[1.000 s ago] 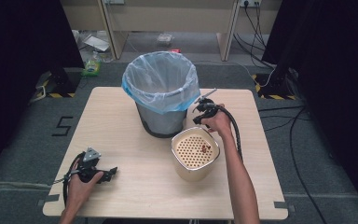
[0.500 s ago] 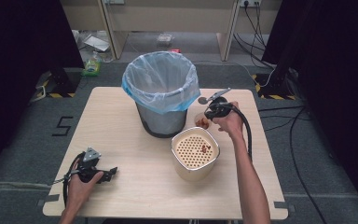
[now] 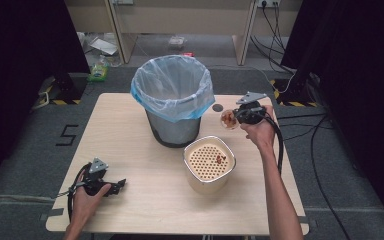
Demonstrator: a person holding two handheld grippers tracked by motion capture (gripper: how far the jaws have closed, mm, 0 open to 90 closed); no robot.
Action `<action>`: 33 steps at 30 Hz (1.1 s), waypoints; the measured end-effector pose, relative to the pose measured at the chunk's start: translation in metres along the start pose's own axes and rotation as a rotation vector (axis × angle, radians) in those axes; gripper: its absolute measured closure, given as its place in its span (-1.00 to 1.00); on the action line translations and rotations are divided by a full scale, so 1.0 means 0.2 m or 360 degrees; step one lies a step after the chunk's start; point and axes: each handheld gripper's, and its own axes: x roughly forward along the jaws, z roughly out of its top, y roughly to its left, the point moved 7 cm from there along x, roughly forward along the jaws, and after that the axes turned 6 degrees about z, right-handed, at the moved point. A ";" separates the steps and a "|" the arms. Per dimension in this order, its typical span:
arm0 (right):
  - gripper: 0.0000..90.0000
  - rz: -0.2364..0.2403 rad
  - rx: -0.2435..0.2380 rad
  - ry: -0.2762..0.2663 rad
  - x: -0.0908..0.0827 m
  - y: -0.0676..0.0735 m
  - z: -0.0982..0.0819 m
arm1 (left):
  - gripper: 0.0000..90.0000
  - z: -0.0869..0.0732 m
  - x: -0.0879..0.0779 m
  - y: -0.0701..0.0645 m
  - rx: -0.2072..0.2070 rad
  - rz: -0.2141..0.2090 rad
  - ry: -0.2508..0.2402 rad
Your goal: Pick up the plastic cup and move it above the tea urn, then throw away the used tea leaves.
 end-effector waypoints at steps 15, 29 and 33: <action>0.94 -0.0179 -0.0097 -0.0162 -0.19 0.02 0.02 | -1.00 0.00 0.00 0.00 -0.0001 0.0000 0.0000; 0.94 -0.0250 -0.0267 -0.0274 -0.26 0.17 0.06 | -1.00 0.00 0.00 0.00 0.0000 0.0000 0.0000; 0.94 -0.0301 -0.0323 -0.0300 -0.27 0.20 0.06 | -1.00 0.00 0.00 0.00 0.0000 0.0000 0.0000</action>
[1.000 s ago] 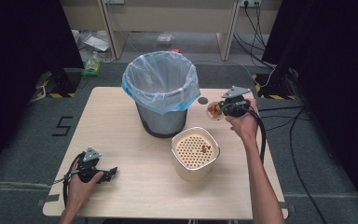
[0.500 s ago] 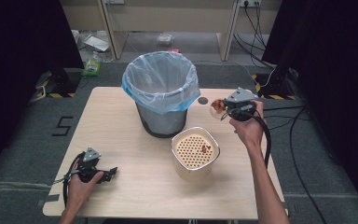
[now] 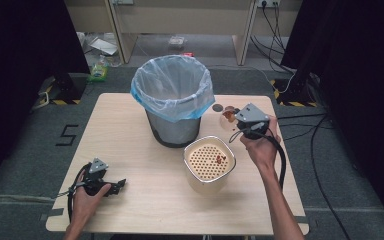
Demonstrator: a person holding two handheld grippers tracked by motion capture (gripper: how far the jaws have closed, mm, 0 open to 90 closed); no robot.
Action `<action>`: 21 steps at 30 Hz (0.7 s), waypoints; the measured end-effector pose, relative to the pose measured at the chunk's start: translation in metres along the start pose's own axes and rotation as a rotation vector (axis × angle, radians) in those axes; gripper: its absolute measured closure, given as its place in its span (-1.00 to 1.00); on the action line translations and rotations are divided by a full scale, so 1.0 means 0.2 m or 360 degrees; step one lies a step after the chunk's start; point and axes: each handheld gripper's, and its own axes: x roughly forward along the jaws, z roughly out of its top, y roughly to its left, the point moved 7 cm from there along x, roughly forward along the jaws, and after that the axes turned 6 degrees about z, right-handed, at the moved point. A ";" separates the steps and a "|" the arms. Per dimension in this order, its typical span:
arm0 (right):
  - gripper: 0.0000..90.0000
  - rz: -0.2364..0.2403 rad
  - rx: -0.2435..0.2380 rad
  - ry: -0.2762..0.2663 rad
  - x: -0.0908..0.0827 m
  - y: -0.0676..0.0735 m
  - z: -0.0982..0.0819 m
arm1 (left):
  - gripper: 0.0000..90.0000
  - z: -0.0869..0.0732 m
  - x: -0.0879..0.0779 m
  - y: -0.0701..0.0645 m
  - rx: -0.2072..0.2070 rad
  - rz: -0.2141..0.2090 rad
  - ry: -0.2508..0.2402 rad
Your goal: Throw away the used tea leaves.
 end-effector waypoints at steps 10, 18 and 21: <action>0.94 -0.0130 -0.0244 -0.0100 -0.02 0.18 -0.01 | -1.00 0.00 0.00 0.00 0.0001 0.0001 -0.0002; 0.94 -0.0251 -0.0440 -0.0181 -0.06 0.27 -0.02 | -1.00 0.00 0.00 0.00 0.0000 0.0002 -0.0004; 0.95 -0.0318 -0.0546 -0.0205 -0.09 0.30 -0.01 | -1.00 0.00 0.00 0.00 0.0000 0.0002 -0.0004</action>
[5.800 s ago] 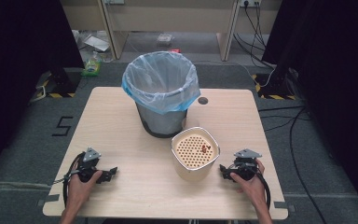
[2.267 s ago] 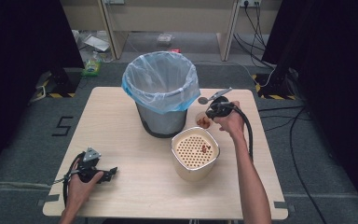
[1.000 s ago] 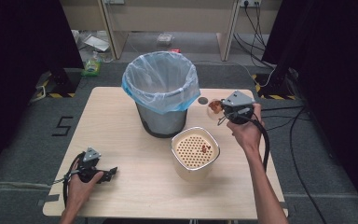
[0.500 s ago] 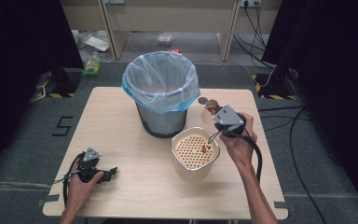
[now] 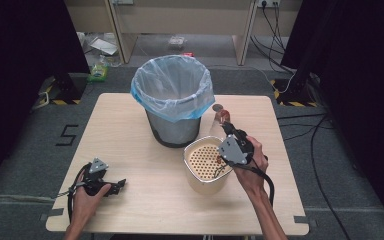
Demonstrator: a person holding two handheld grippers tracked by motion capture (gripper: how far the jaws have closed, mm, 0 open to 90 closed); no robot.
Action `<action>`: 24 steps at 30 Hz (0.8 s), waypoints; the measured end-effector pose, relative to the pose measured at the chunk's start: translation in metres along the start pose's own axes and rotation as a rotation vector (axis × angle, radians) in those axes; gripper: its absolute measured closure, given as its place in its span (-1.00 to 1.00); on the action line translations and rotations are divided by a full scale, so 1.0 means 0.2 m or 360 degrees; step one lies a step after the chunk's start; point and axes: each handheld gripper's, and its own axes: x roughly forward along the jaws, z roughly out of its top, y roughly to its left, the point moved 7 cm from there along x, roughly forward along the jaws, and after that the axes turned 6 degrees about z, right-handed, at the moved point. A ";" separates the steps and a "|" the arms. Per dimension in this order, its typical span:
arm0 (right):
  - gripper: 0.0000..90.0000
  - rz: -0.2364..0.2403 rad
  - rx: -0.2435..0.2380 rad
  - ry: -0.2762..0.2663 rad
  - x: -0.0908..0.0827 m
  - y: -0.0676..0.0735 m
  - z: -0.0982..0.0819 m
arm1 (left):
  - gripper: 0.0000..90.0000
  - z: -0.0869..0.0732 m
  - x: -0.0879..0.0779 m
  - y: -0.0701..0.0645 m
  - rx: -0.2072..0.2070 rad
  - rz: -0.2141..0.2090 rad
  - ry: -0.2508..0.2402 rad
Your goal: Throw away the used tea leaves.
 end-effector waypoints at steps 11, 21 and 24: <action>0.95 -0.0229 -0.0359 -0.0152 -0.11 0.14 0.11 | -1.00 0.00 0.00 0.00 0.0001 0.0002 -0.0001; 0.95 -0.0369 -0.0619 -0.0149 -0.08 0.21 0.14 | -1.00 0.00 0.00 0.00 0.0001 0.0000 -0.0001; 0.96 -0.0393 -0.0641 -0.0168 -0.09 0.22 0.13 | -1.00 0.00 0.00 0.00 0.0002 -0.0001 -0.0001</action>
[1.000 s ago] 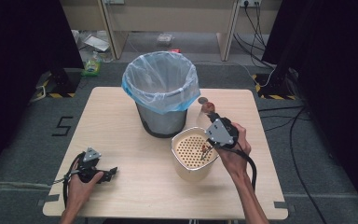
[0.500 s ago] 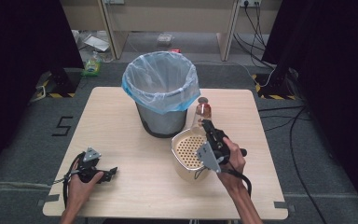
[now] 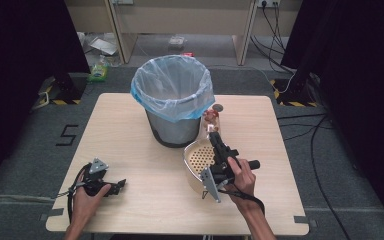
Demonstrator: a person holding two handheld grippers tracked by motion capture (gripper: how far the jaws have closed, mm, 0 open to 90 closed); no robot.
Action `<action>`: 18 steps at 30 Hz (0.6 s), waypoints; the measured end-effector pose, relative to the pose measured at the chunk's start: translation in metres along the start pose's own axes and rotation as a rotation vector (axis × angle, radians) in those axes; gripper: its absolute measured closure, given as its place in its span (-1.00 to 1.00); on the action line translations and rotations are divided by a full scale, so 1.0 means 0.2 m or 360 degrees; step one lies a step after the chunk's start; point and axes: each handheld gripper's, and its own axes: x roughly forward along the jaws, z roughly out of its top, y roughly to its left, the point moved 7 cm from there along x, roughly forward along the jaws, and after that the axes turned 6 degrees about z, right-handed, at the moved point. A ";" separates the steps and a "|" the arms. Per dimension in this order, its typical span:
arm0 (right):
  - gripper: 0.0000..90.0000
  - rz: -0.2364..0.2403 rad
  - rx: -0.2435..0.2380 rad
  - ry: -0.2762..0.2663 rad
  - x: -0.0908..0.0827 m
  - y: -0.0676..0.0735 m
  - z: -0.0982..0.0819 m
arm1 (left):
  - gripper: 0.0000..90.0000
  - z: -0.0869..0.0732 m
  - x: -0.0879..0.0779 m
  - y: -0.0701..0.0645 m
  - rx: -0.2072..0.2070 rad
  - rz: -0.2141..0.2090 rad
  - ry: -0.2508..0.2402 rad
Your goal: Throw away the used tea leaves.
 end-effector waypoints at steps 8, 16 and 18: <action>0.96 -0.0074 -0.0082 0.0007 -0.01 0.01 -0.01 | -1.00 0.00 0.00 0.00 0.0004 -0.0001 -0.0001; 0.96 -0.0076 -0.0123 0.0020 0.01 0.06 0.00 | -1.00 0.00 0.00 0.00 0.0002 0.0000 -0.0002; 0.96 -0.0088 -0.0164 -0.0011 -0.01 0.07 0.03 | -1.00 0.00 0.00 0.00 0.0003 -0.0001 -0.0002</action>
